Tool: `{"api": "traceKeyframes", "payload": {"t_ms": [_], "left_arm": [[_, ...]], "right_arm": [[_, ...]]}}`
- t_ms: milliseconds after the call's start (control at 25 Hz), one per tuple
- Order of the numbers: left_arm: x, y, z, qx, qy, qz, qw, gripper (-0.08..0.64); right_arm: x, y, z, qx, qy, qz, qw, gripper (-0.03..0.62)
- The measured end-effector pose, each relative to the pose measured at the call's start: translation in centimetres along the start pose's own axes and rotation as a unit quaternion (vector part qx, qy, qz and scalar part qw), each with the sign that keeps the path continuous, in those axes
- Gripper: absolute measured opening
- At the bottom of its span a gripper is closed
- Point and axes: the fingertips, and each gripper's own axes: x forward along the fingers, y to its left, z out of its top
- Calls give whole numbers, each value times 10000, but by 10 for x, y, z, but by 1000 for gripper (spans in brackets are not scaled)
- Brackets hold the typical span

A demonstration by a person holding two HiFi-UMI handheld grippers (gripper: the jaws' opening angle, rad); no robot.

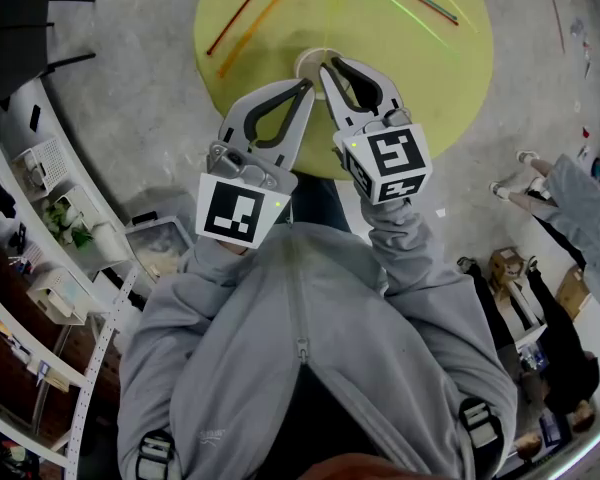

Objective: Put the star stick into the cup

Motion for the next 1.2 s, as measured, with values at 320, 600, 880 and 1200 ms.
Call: {"api": "traceKeyframes", "payload": {"t_ms": [320,600,880,1200], "left_arm": [[-12,-6,13,-73,-121,60,9999,17],[-29,-17,49,63,-331,94,9994,17],[-51,-31,95,145,-601,77,9981,17],[-83,-46,138,250,-728,53,9970,17]], "right_arm": [[-24,2,20,-45,-305,-324,9990,40],[-71,2,62,-187,-858,-806,9929,38],[-129,15,102,-371,-1326,-1128,9840,35],[-197,48,143,-445,-1910,-1228,9729,32]]}}
